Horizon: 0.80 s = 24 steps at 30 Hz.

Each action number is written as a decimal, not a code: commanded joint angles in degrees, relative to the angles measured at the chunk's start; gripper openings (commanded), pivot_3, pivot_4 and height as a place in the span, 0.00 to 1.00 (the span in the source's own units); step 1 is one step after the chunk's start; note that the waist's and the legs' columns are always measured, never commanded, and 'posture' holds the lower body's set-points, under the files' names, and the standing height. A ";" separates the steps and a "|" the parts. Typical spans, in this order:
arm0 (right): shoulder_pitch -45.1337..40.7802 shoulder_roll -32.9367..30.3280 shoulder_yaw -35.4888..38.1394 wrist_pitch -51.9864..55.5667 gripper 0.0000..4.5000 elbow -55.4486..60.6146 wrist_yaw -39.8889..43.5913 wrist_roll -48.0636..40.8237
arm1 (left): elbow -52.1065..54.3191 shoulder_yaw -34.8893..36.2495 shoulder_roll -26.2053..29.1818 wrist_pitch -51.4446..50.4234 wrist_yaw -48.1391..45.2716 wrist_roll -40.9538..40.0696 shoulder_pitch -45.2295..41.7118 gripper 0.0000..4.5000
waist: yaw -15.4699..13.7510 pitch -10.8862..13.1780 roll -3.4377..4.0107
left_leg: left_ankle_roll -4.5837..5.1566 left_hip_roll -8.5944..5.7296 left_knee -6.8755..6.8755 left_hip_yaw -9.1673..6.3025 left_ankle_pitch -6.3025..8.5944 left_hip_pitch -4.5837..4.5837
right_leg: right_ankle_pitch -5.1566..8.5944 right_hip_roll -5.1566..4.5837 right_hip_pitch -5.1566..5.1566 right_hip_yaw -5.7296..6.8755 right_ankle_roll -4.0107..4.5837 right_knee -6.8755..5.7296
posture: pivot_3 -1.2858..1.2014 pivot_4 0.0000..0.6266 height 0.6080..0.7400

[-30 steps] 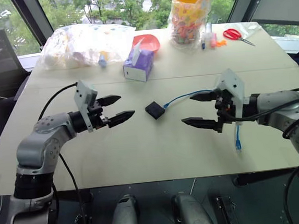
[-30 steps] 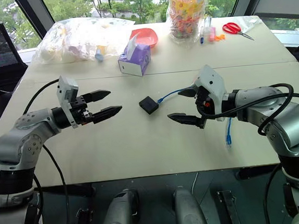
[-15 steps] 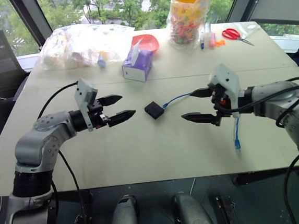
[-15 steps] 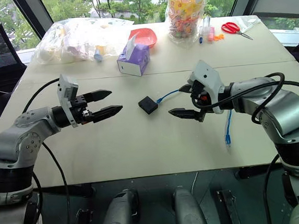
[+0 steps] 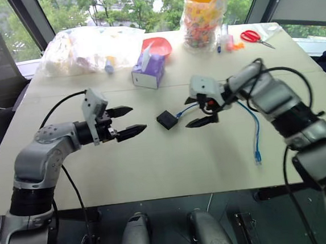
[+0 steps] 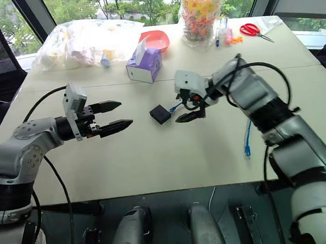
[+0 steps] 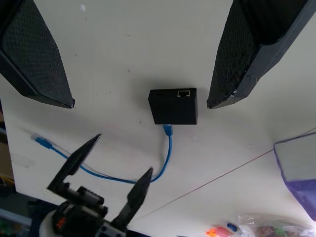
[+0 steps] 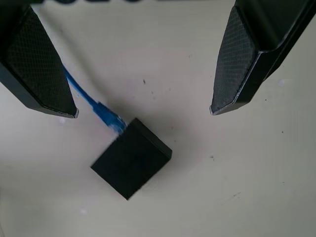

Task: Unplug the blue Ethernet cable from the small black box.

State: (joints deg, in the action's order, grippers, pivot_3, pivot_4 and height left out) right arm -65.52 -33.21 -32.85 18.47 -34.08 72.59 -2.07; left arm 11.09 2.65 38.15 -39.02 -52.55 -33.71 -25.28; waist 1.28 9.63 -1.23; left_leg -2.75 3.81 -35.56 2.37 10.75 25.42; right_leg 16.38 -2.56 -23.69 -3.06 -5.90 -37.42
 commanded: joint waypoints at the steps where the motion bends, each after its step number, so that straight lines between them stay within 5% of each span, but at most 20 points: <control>1: -6.72 4.91 -1.30 -11.10 1.00 -16.13 -0.57 7.12 | 3.52 0.66 0.43 1.40 0.90 0.64 0.77 0.99 | -0.09 0.02 0.01 | 0.00 0.00 0.00 0.00 0.00 -0.01 | 0.00 0.00 -0.01 0.00 -0.01 -0.05 | 0.52 0.24 0.96; 7: -12.79 12.72 -3.65 -22.37 1.00 -34.29 -4.02 16.97 | 7.08 2.27 0.71 1.46 3.40 0.77 4.01 0.99 | -0.25 0.04 0.03 | -0.01 0.00 0.03 0.02 0.00 0.01 | -0.01 -0.02 -0.02 0.01 -0.02 -0.10 | 0.52 0.24 0.96; 14: -14.26 17.60 -3.84 -25.62 1.00 -41.34 -6.95 24.10 | 9.81 3.46 0.99 2.20 5.85 1.18 6.89 0.99 | -0.04 0.04 0.03 | -0.04 0.01 0.00 0.01 -0.01 -0.11 | 0.00 -0.01 0.01 0.01 -0.01 -0.28 | 0.52 0.24 0.96; 17: -14.18 19.59 -3.28 -25.45 0.83 -42.35 -6.68 25.79 | 10.91 3.95 0.83 2.66 7.26 1.44 7.93 1.00 | 0.17 0.03 0.01 | -0.06 0.01 -0.08 0.00 -0.02 -0.22 | 0.00 -0.01 0.04 0.01 0.01 -0.48 | 0.52 0.24 0.96; 24: -13.54 21.95 -1.68 -25.39 0.02 -42.76 -5.41 27.82 | 11.59 4.59 0.86 3.13 8.35 1.40 9.00 1.00 | 1.50 0.02 -0.01 | -0.14 0.01 -0.10 -0.05 -0.07 -0.62 | 0.10 0.00 0.34 -0.01 0.18 -0.65 | 0.52 0.24 0.96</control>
State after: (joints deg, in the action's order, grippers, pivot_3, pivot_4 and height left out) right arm -79.64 -11.98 -35.15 -6.76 -76.54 67.18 24.75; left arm 20.92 5.56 38.39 -36.99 -44.50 -32.47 -16.18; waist 2.79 9.65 -1.24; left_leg -2.89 3.82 -35.66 2.32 10.68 24.78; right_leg 16.48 -2.55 -23.33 -3.07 -5.71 -38.08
